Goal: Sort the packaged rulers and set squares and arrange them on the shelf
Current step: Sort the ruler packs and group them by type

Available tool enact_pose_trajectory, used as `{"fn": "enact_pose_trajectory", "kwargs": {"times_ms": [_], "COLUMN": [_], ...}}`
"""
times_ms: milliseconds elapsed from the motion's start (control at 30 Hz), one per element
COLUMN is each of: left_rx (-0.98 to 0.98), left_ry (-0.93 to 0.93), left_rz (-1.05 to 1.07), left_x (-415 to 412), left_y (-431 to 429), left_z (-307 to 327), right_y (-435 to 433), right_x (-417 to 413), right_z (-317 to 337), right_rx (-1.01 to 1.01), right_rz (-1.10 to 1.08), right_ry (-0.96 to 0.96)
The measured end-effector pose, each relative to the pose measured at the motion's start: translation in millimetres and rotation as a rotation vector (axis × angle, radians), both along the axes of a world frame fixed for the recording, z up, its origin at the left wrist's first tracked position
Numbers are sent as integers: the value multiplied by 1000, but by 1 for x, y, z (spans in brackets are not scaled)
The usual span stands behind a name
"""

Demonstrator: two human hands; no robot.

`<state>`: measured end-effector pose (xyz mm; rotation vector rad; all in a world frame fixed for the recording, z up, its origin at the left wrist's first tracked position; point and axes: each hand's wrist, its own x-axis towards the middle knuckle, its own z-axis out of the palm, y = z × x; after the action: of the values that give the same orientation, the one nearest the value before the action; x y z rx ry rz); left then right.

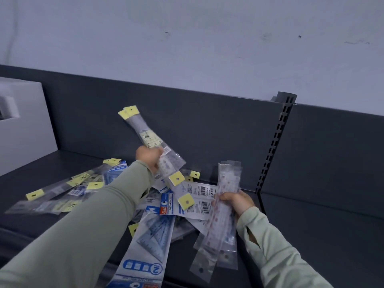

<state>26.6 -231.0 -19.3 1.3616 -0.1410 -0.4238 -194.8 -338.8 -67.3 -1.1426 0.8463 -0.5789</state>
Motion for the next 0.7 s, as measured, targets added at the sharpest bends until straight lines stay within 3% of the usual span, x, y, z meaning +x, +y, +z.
{"fn": "enact_pose_trajectory", "kwargs": {"times_ms": [233, 700], "left_rx": [310, 227], "left_ry": [-36, 19], "left_rz": [-129, -125], "left_x": [18, 31], "left_y": [-18, -41], "left_z": [-26, -30], "right_y": [-10, -28], "right_x": [-3, 7], "right_z": [0, -8], "right_rx": [-7, 31], "right_rz": [-22, -8], "right_ry": [36, 8]}}
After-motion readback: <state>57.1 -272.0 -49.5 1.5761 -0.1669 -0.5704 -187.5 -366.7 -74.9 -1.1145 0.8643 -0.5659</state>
